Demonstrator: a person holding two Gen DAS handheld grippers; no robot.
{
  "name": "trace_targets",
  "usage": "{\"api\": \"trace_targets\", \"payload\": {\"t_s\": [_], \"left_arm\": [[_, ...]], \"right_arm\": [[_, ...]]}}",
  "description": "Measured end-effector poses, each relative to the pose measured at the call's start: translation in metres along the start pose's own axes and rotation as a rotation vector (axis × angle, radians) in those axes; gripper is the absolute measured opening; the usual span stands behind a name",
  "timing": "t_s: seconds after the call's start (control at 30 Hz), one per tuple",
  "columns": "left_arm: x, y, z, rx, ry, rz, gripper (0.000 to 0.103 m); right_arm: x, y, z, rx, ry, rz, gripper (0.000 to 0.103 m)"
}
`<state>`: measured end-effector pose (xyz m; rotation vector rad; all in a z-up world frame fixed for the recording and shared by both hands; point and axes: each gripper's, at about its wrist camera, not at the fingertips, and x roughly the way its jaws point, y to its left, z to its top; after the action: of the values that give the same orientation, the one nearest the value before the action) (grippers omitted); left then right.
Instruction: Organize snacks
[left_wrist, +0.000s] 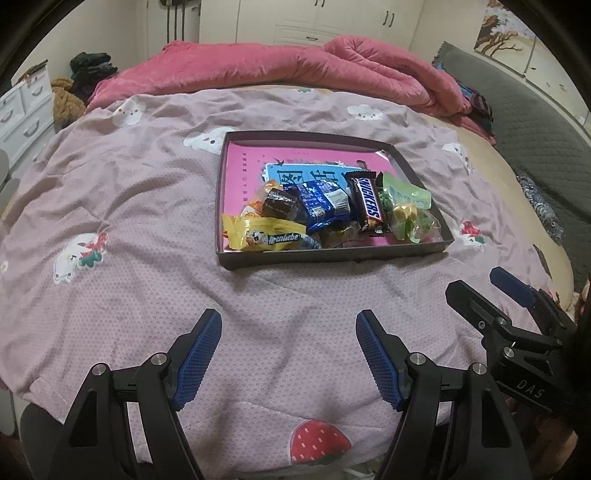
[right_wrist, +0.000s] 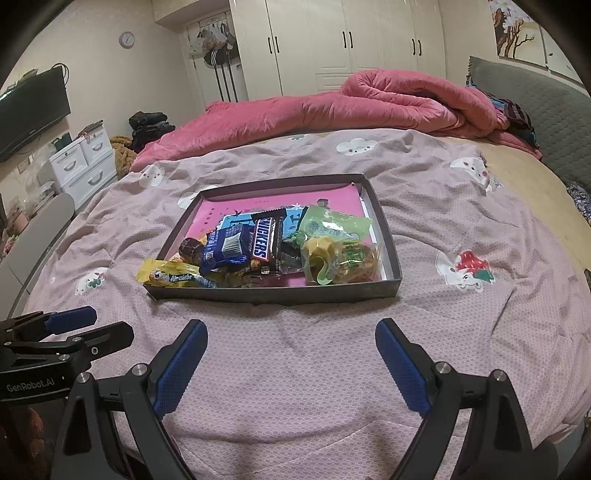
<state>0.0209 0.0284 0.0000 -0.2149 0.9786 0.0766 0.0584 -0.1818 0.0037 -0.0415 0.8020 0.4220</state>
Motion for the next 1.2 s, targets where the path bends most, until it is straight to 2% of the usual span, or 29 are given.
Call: {"api": "trace_targets", "payload": {"t_s": [1.2], "left_arm": [[0.0008, 0.0034, 0.0017, -0.009, 0.004, 0.019, 0.077]], "right_arm": [[0.0065, 0.0004, -0.0025, 0.005, 0.017, 0.017, 0.093]]}}
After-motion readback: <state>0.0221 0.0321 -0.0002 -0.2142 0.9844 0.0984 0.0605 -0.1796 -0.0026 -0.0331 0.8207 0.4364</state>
